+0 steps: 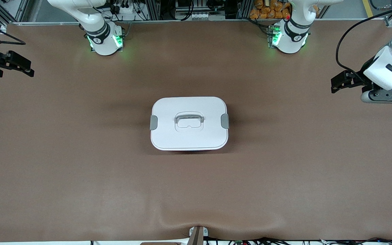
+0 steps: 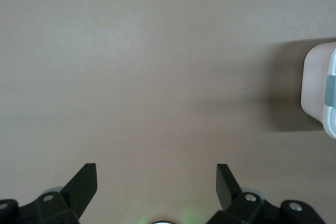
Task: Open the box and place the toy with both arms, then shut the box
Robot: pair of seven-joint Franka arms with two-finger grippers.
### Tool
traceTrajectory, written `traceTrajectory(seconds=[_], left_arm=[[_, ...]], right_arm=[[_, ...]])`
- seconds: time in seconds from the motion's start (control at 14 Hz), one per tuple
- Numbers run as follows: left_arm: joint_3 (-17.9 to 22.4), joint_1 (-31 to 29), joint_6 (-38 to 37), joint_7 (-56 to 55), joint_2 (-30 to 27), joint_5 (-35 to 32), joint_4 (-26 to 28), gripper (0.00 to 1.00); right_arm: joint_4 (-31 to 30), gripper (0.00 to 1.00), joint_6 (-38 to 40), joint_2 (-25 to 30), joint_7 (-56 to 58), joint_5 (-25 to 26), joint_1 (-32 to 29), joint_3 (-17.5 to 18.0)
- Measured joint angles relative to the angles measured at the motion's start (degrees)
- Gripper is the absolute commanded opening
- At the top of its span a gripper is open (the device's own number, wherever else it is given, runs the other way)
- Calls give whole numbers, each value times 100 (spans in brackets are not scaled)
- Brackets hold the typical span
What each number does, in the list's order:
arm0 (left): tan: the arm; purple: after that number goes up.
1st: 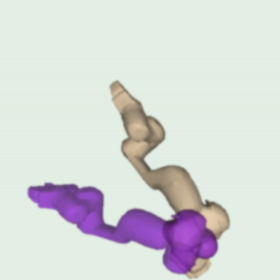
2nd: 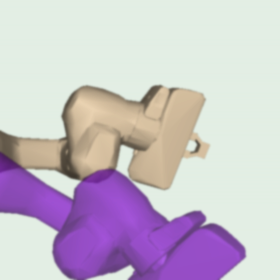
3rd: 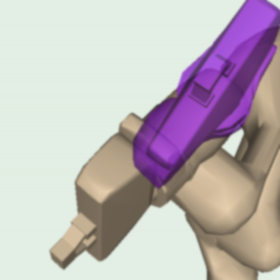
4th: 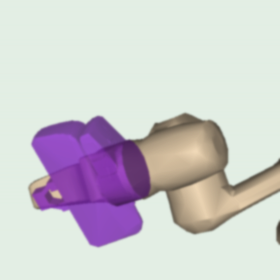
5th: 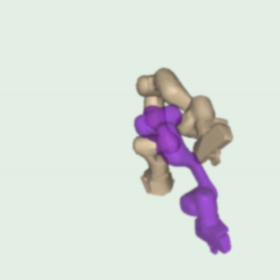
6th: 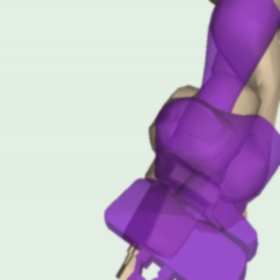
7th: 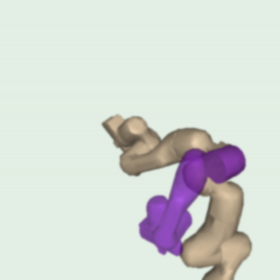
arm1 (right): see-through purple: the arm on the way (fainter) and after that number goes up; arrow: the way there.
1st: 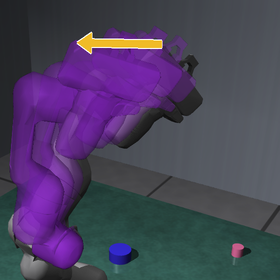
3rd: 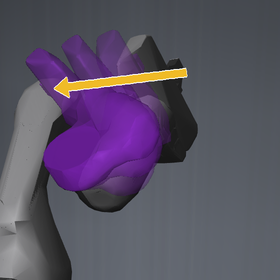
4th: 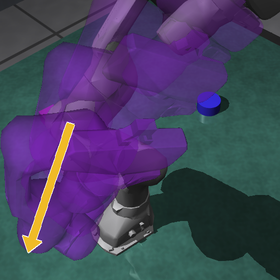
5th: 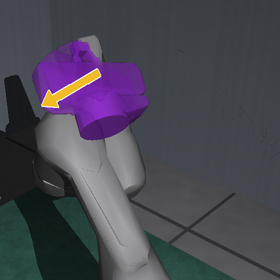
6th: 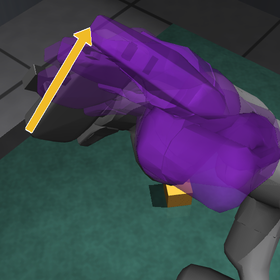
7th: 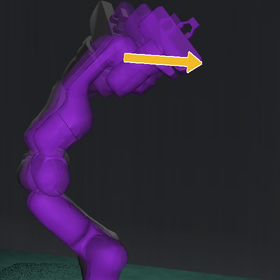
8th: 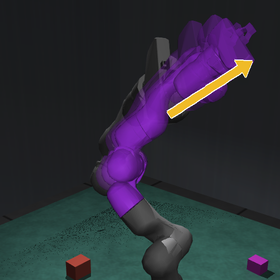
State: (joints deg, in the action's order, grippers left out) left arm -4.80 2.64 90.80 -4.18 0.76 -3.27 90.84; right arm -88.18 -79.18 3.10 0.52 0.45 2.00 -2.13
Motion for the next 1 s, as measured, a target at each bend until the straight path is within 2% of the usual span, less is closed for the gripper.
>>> traceTrajectory(seconds=[1.0], left_arm=[[-27,-259,-119,61,-107,0,-24,100]], right_arm=[[0,100,1,0,5,0,2,9]])
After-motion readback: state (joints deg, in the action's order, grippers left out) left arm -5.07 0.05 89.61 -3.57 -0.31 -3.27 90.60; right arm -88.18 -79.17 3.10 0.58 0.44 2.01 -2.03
